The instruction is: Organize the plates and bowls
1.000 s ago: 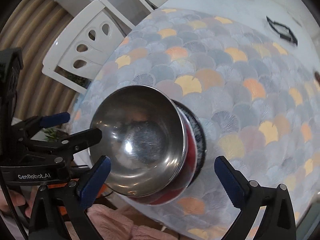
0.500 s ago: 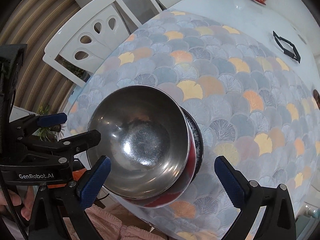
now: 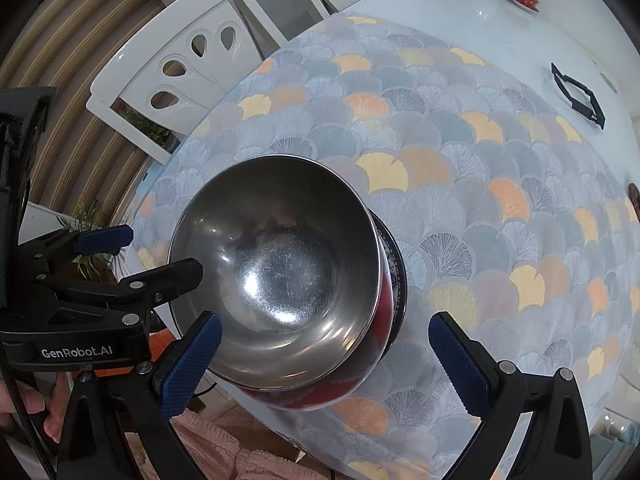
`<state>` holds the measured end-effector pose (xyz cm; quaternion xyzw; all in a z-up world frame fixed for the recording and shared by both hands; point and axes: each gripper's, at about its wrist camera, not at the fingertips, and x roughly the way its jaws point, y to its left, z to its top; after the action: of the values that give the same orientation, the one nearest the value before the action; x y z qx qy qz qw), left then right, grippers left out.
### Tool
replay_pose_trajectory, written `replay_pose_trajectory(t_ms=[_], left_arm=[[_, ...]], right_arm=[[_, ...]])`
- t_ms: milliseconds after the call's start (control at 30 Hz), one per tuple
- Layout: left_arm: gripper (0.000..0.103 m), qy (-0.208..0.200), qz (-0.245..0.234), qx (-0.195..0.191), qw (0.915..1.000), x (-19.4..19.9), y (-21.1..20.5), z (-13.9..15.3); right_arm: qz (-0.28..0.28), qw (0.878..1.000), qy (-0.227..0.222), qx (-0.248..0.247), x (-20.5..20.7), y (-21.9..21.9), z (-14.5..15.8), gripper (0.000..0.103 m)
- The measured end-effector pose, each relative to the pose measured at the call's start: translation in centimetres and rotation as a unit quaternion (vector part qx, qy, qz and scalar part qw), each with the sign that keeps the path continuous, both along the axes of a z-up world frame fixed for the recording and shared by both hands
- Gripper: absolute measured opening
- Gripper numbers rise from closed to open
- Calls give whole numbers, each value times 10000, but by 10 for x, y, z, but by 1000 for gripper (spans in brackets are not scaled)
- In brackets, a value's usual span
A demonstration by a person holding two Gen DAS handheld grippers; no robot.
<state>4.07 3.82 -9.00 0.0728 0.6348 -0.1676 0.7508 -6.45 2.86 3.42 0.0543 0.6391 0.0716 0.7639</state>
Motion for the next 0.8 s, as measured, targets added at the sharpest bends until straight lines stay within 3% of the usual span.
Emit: replay_pose_trajectory(t_ms=[800], left_arm=[[98, -56, -94, 84, 9999, -2, -7, -1]], right_arm=[[-64, 9999, 95, 49, -3, -8, -7, 103]])
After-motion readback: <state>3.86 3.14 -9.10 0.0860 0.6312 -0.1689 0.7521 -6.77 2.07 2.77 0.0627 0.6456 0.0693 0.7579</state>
